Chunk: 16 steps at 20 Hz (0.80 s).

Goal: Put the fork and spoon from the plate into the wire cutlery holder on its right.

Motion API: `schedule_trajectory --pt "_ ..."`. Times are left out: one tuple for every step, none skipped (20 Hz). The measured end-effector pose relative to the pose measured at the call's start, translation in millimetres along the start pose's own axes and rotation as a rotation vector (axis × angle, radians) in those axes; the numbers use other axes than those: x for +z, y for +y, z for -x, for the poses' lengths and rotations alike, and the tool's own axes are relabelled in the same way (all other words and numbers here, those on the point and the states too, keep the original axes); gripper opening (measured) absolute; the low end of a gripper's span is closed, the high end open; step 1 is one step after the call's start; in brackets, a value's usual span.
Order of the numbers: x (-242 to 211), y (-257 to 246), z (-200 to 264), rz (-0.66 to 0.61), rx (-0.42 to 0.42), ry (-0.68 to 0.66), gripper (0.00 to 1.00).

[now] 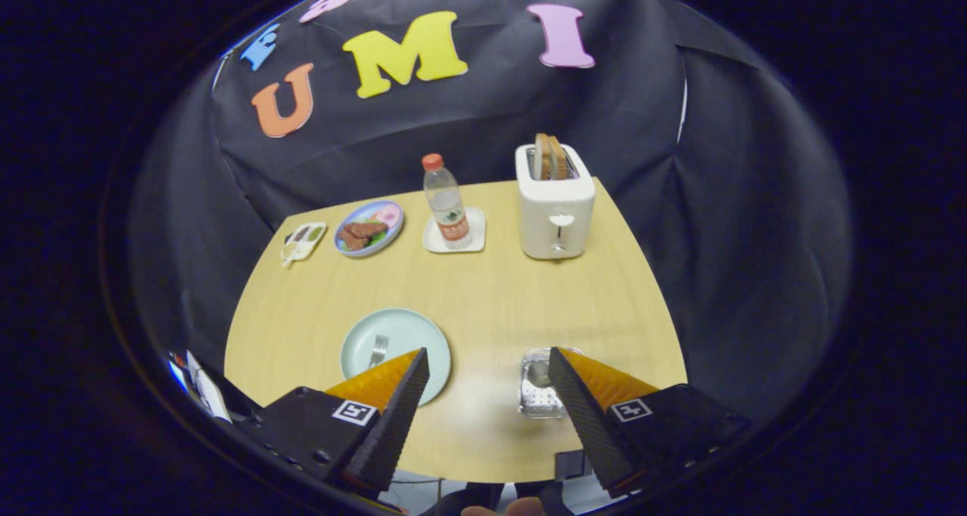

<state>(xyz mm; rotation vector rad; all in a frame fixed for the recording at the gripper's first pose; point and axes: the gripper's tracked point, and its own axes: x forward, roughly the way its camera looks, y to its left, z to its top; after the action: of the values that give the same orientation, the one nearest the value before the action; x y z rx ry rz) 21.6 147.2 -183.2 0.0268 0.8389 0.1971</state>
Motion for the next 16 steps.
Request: schedule_trajectory --pt "-2 16 -2 0.001 0.011 -0.024 0.93" --pt "-6 32 -6 -0.002 0.021 -0.036 0.95" --pt "-14 50 -10 -0.012 0.036 -0.037 0.97" --pt "-22 67 -17 -0.026 0.051 -0.033 0.97" --pt "-30 79 -24 -0.035 0.058 -0.020 0.97" --pt "-42 92 -30 -0.040 0.064 -0.005 0.97" --pt "-54 104 -39 -0.036 0.068 0.015 0.97" --pt "-67 116 -48 -0.027 0.070 0.032 0.97" --pt "-76 126 -55 -0.017 0.070 0.047 0.97" --pt "-83 134 -63 -0.010 0.069 0.056 0.97" --pt "-90 141 -69 -0.006 0.063 0.062 0.97" --pt "-95 148 -75 -0.003 0.057 0.064 0.97" --pt "-101 152 -83 0.001 0.050 0.071 0.97" --pt "-106 156 -91 0.001 0.044 0.081 0.97" --pt "-110 159 -99 -0.003 0.037 0.090 0.97" --pt "-115 160 -105 -0.006 0.027 0.098 0.97"
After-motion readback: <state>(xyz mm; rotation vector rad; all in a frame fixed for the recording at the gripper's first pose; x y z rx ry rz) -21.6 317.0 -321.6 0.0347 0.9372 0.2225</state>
